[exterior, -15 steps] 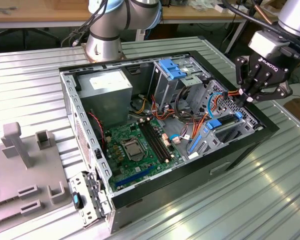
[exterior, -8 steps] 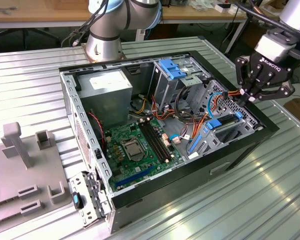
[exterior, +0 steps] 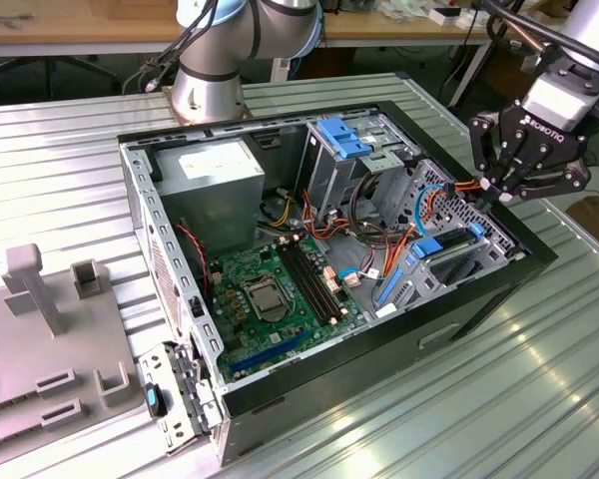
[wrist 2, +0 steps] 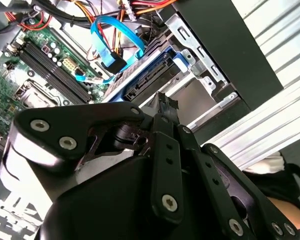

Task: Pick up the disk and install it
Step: 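Insert the first disk wire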

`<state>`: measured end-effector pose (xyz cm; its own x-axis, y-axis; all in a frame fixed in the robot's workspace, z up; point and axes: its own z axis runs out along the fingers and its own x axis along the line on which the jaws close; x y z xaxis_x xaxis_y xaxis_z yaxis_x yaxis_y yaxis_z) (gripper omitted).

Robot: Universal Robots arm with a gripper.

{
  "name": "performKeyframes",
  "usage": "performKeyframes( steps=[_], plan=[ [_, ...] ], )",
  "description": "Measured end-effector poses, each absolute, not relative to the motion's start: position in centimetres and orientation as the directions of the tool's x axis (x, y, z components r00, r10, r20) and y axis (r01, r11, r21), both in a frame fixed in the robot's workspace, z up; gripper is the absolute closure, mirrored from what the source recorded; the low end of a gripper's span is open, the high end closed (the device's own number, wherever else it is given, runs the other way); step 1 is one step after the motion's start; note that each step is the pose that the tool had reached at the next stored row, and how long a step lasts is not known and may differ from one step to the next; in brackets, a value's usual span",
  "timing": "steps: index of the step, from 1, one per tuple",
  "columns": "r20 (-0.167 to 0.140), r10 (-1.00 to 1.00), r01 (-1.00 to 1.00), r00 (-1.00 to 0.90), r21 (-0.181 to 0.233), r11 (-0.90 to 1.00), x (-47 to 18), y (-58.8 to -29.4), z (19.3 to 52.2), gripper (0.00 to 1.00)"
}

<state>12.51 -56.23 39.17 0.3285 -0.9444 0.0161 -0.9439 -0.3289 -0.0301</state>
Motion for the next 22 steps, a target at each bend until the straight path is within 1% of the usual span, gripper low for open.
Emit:
performKeyframes(
  steps=[12, 19, 22],
  plan=[
    [0.017, -0.836, -0.835, 0.549, -0.029, -0.549, 12.7, -56.2, 39.1, 0.89],
    [0.02, -0.819, -0.818, 0.574, -0.028, -0.574, 14.0, -55.5, 39.0, 0.89],
    [0.019, -0.773, -0.773, 0.634, -0.028, -0.634, 14.1, -55.3, 38.9, 0.89]
  ],
)
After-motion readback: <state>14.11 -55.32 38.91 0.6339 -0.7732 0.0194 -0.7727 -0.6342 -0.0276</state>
